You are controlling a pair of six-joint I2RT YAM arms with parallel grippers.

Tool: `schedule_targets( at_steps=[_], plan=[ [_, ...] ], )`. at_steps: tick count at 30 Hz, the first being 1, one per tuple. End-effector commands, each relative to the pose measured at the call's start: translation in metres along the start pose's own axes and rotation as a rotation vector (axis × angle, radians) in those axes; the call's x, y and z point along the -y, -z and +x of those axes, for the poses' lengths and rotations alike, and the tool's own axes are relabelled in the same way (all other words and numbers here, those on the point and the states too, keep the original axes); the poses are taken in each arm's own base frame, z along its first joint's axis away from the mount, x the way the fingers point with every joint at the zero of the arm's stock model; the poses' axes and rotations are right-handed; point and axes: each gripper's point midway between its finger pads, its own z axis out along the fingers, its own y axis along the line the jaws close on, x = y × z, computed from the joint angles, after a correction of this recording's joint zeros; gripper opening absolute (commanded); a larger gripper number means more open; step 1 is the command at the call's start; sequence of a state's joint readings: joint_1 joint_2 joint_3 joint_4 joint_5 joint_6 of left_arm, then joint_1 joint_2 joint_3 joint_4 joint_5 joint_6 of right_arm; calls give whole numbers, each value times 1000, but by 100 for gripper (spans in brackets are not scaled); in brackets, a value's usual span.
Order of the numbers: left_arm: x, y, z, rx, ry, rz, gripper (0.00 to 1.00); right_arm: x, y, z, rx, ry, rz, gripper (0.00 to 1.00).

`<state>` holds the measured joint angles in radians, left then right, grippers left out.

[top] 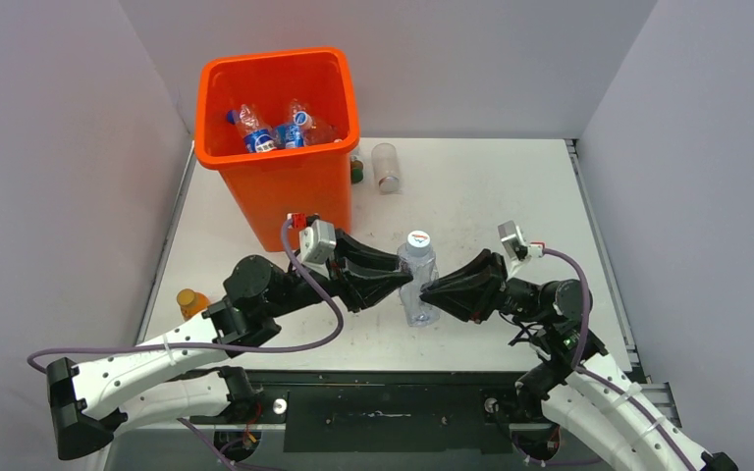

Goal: Put the plastic bottles in the bin
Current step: Pick up the plastic bottle from the corner of the board.

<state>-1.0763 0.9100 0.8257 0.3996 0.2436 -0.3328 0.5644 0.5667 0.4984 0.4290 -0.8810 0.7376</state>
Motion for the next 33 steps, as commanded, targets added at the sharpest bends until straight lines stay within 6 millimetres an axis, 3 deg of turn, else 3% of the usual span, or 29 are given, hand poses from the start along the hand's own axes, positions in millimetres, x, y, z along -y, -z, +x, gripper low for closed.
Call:
schedule_targets(
  at_steps=[1, 4, 11, 15, 21, 27, 33],
  plan=[
    [19, -3, -38, 104, -27, 66, 52, -1, -4, -1, 32, 53, 7, 6],
    [10, 4, -47, 148, -49, 5, 99, 1, -4, 1, 27, 78, 37, 5],
    [-5, 18, -98, 263, -76, -153, 96, 13, -4, 1, 12, 110, 107, 5],
    [-10, 3, -92, 122, -42, -198, 100, 17, -4, 1, 13, 119, 135, 5],
    [-14, -13, -64, -63, 12, -214, 82, 20, -4, 4, 4, 122, 149, 5],
    [-16, -21, -48, -142, 33, -215, 54, 19, -5, 3, 2, 126, 150, 5],
    [-18, -26, -39, -174, 40, -208, 44, 19, -5, 4, 0, 125, 150, 5]
  ],
)
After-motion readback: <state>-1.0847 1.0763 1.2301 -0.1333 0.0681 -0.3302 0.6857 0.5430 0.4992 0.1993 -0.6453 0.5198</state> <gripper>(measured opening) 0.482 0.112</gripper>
